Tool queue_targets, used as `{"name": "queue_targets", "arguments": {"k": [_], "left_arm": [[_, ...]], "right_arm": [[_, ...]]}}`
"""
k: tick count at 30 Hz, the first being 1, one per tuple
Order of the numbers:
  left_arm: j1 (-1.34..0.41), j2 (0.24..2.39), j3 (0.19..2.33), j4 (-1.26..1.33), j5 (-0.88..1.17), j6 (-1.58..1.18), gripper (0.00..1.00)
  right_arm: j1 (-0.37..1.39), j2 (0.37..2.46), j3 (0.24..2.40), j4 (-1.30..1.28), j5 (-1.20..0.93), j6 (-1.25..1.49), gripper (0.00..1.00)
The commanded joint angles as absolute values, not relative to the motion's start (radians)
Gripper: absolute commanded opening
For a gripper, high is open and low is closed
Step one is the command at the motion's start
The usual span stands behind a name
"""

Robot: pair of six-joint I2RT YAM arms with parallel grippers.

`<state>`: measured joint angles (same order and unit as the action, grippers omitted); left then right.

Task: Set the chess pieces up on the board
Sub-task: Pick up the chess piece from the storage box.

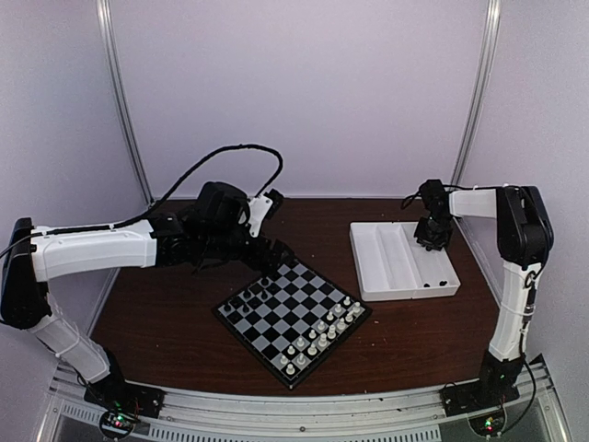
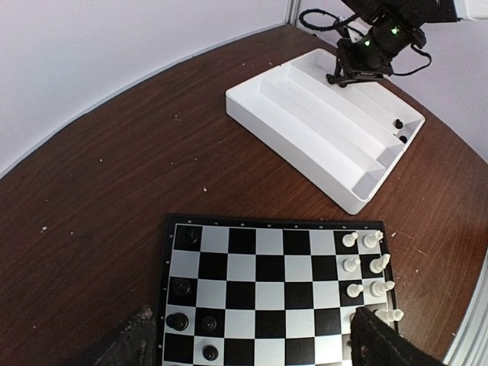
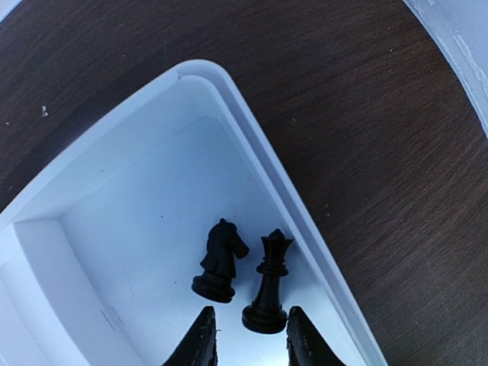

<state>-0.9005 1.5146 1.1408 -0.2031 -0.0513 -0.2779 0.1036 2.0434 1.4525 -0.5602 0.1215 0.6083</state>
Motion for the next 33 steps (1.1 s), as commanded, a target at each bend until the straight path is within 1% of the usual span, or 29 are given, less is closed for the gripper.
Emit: {"name": "queue_targets", "arguments": {"k": [1, 5, 7, 10, 16, 21, 24, 28, 31, 33], "left_arm": [[-0.900, 1.506, 1.150, -0.151, -0.054, -0.261, 0.89], [-0.900, 1.513, 1.156, -0.151, -0.058, -0.261, 0.89], [-0.900, 1.515, 1.157, -0.153, -0.061, -0.259, 0.89], [-0.900, 1.523, 1.164, -0.154, -0.063, -0.259, 0.89], [-0.899, 1.535, 1.179, -0.162, -0.063, -0.256, 0.89], [-0.894, 1.534, 1.183, -0.162, -0.066, -0.281, 0.89], [-0.870, 1.526, 1.177, -0.154, -0.027, -0.313, 0.89], [-0.849, 1.518, 1.177, -0.149, 0.000, -0.327, 0.89], [-0.845, 1.521, 1.187, -0.149, 0.000, -0.323, 0.89], [-0.840, 1.528, 1.205, -0.154, 0.044, -0.326, 0.89]], "right_arm": [[0.086, 2.082, 1.485, -0.575, 0.162, 0.626, 0.32], [0.081, 2.105, 1.492, -0.578, 0.170, 0.625, 0.31], [0.078, 2.114, 1.494, -0.577, 0.164, 0.625, 0.27], [0.070, 2.122, 1.495, -0.574, 0.151, 0.623, 0.26], [0.067, 2.094, 1.483, -0.565, 0.128, 0.611, 0.22], [0.070, 2.010, 1.427, -0.526, 0.089, 0.550, 0.20], [0.073, 1.916, 1.359, -0.491, 0.079, 0.492, 0.20], [0.074, 1.805, 1.264, -0.451, 0.005, 0.405, 0.20], [0.079, 1.737, 1.202, -0.436, -0.096, 0.346, 0.16], [0.084, 1.688, 1.157, -0.395, -0.220, 0.303, 0.14]]}}
